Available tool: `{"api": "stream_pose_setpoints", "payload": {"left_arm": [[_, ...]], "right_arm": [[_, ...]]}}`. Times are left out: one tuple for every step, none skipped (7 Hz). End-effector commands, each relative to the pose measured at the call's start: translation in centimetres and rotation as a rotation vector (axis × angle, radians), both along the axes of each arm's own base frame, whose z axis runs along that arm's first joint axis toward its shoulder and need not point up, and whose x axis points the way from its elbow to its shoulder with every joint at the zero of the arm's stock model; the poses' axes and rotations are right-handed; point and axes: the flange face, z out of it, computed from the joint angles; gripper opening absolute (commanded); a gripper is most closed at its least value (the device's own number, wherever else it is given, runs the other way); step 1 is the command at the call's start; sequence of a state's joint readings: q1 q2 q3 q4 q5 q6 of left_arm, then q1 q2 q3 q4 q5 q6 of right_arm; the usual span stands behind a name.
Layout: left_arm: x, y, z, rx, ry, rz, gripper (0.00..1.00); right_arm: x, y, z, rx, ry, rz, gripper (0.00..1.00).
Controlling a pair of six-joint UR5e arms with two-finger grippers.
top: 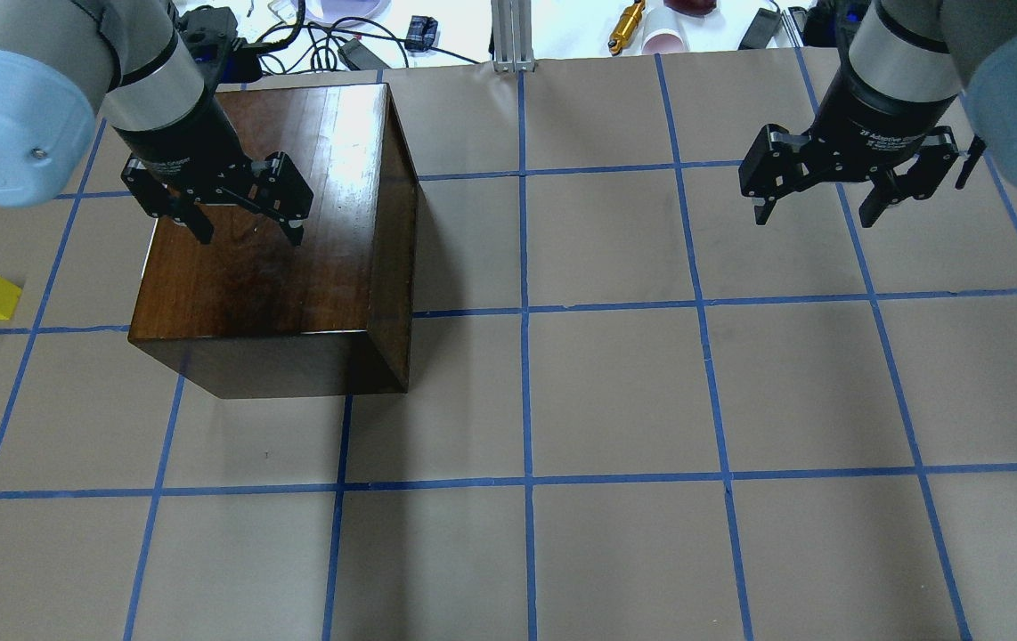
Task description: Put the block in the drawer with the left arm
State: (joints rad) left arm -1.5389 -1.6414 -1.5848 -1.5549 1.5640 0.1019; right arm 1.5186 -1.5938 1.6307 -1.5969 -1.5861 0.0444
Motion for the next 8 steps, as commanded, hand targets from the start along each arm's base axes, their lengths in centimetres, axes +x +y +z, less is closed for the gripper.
{"api": "stream_pose_setpoints", "payload": {"left_arm": [[0.0,0.0,0.0,-0.001,0.002,0.009,1.0],[0.1,-0.1,0.0,-0.001,0.0,0.01,1.0],[0.2,-0.2,0.0,-0.013,0.0,0.012,1.0],[0.4,-0.3,0.0,-0.015,-0.008,0.014,1.0],[1.2,-0.5,0.2,-0.019,-0.006,0.027,1.0],[2.5,-0.7,0.2,-0.019,-0.012,0.04,1.0],[4.0,-1.2,0.5,-0.034,-0.01,0.068,1.0],[6.2,-1.7,0.6,-0.045,0.002,0.11,1.0]], "right_arm": [[0.0,0.0,0.0,0.0,0.0,0.0,1.0],[0.0,0.0,0.0,0.0,0.0,0.0,1.0],[0.0,0.0,-0.1,0.001,0.0,0.0,1.0],[0.0,0.0,0.0,0.0,0.0,0.0,1.0],[0.0,0.0,0.0,0.0,0.0,0.0,1.0],[0.0,0.0,0.0,0.0,0.0,0.0,1.0],[0.0,0.0,0.0,0.0,0.0,0.0,1.0],[-0.1,0.0,-0.1,0.001,0.0,-0.002,1.0]]}}
